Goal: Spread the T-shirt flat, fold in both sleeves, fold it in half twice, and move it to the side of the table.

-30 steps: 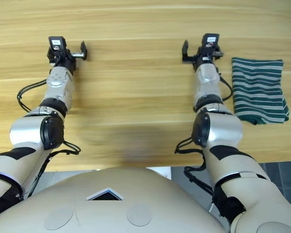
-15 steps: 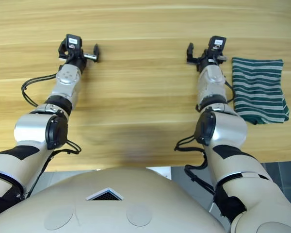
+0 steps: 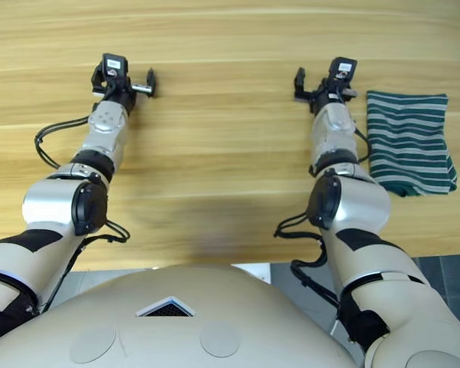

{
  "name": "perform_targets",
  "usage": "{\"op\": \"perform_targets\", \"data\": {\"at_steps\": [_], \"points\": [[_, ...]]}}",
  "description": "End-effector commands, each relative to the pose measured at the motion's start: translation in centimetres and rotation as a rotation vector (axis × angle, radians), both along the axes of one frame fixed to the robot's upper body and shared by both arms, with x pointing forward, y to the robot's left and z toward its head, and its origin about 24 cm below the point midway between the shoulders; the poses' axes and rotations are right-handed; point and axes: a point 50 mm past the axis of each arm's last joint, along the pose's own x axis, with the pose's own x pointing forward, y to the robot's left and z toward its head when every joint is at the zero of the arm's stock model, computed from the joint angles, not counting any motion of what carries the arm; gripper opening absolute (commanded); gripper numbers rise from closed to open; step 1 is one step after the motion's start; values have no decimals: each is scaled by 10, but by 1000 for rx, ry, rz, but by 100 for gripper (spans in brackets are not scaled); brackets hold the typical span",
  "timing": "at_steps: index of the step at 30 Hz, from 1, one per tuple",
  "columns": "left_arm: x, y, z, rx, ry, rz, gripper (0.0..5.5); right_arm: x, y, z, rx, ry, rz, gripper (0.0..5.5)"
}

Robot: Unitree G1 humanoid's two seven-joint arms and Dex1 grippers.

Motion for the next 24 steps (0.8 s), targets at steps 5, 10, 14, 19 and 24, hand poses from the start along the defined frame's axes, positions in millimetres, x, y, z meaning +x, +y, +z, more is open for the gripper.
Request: {"op": "perform_targets", "data": {"at_steps": [5,10,14,19,24], "points": [[2,2,2,-10,15,6,539,7,2,8,-2,-10,4,540],[3,0,2,-3,16,-4,539,7,2,8,0,-9,0,540],[2,0,2,-2,18,-5,539,7,2,8,-3,-9,3,540],[2,1,1,3,19,-6,539,7,4,7,-12,-7,10,540],[2,1,1,7,20,-9,539,7,4,7,-19,-8,17,540]]}}
